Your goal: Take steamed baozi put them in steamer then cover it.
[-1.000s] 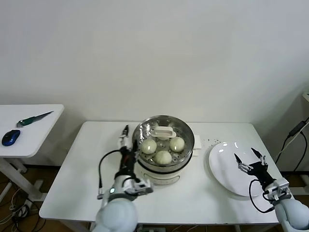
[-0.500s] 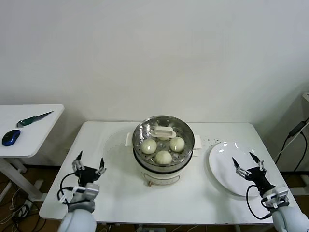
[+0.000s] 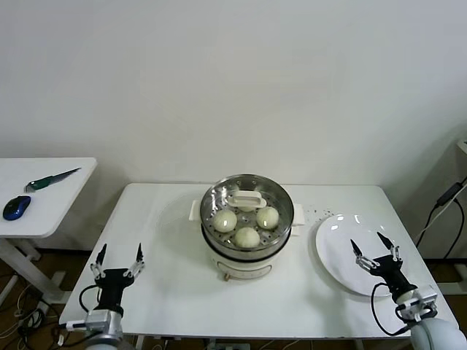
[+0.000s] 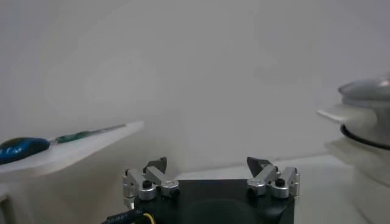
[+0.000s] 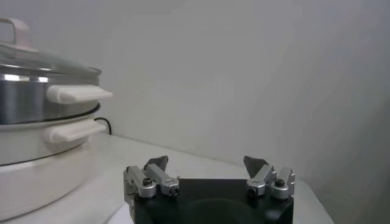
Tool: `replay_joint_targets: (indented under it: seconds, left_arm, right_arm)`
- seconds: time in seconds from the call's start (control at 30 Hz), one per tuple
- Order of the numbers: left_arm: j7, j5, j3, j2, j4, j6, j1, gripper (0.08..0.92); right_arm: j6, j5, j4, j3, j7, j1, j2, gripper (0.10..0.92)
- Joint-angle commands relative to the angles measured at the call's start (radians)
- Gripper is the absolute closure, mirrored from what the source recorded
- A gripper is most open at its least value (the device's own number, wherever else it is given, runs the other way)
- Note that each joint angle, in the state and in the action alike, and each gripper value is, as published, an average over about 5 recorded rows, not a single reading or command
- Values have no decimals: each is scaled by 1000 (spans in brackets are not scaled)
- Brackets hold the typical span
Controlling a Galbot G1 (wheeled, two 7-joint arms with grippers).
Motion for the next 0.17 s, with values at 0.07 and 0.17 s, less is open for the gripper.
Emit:
replay_joint_targets:
  seconds: [0.07,0.17]
  left_arm:
    - [0,-86,-46,-14,20,-166,36,177]
    - [0,-75,-42,-14,6,-148,38,177]
  right_arm:
    - [10,7,-1,2,1,-9,9,203]
    - [13,7,-5,2,0,-8,10,203]
